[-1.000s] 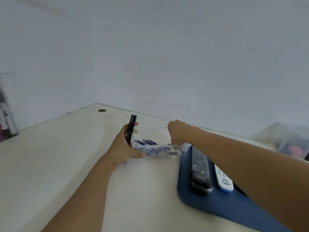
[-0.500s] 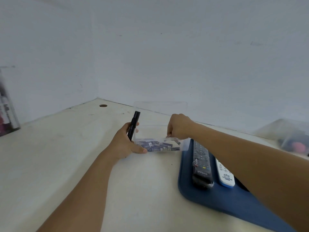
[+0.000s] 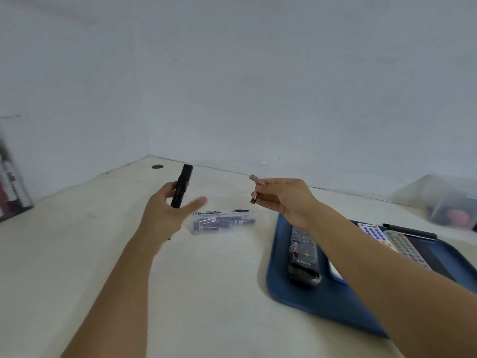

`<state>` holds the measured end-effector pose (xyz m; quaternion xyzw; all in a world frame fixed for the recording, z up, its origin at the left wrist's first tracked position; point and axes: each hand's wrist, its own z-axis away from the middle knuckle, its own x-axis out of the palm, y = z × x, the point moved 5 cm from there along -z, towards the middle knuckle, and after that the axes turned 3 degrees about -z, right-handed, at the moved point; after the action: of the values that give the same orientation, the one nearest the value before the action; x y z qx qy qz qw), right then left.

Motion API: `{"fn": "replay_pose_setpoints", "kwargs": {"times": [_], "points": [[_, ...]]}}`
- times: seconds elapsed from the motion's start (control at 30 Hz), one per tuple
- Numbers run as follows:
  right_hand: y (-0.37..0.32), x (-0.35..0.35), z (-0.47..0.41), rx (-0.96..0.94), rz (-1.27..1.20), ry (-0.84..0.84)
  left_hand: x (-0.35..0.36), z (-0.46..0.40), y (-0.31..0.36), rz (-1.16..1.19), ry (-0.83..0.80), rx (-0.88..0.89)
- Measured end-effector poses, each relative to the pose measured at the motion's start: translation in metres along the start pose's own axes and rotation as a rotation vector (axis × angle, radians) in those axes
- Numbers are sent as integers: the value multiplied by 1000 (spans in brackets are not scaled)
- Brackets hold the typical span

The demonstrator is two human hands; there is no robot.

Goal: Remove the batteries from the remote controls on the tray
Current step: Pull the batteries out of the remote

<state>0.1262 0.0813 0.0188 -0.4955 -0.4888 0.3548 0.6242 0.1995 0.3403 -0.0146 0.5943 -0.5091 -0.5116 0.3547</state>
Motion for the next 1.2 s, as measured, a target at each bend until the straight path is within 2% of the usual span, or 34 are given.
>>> {"fn": "replay_pose_setpoints", "kwargs": {"times": [0.07,0.13,0.27,0.43,0.53,0.63,0.7,0.83,0.97,1.2], "points": [[-5,-13,9,-6,-67,-10,2,7,18,311,-12,12],[-13,-26,17,-26,-96,-9,29,21,42,515,-164,-41],[-31,-67,39,-76,-184,52,127,52,91,667,-436,-203],[-44,-133,69,-195,-208,188,229,66,107,855,-527,-437],[-41,-171,82,-237,-164,263,273,71,107,865,-616,-554],[-38,-190,88,-248,-159,276,301,87,107,864,-696,-590],[-39,-194,91,-262,-145,259,313,96,104,861,-753,-562],[-45,-194,96,-376,50,265,311,101,110,844,-852,-434],[-48,-191,103,-411,60,252,304,103,109,754,-904,-380],[-48,-184,104,-437,142,246,310,101,110,712,-838,-298]]}}
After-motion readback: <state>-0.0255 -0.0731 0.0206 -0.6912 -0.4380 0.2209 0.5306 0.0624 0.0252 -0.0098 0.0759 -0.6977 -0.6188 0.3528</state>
